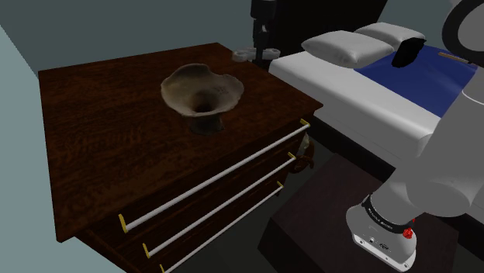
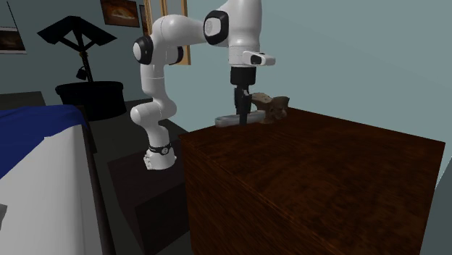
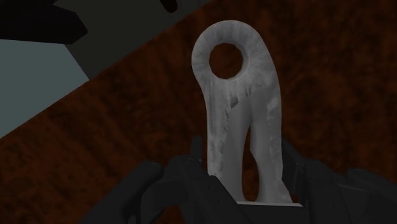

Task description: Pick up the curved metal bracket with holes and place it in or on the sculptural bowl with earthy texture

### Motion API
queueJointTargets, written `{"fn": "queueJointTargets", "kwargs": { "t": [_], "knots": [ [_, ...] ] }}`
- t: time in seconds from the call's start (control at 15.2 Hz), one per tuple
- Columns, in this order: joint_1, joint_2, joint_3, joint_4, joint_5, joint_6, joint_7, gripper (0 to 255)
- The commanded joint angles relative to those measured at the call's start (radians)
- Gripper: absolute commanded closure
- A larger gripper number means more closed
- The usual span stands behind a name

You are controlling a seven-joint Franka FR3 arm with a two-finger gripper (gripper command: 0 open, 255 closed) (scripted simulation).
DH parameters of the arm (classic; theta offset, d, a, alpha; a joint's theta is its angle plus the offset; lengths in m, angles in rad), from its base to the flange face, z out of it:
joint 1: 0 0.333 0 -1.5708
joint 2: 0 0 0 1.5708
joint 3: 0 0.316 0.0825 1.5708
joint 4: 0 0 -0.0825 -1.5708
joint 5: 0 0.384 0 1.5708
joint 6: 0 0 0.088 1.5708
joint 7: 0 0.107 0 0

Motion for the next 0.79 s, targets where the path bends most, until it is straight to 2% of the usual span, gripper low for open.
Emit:
{"fn": "queueJointTargets", "kwargs": {
  "t": [0.0,0.73],
  "knots": [
    [0.000,0.006,0.000,0.037,0.000,-0.031,0.000,255],
    [-0.003,0.066,-0.001,0.271,0.004,-0.206,-0.004,255]
  ]
}}
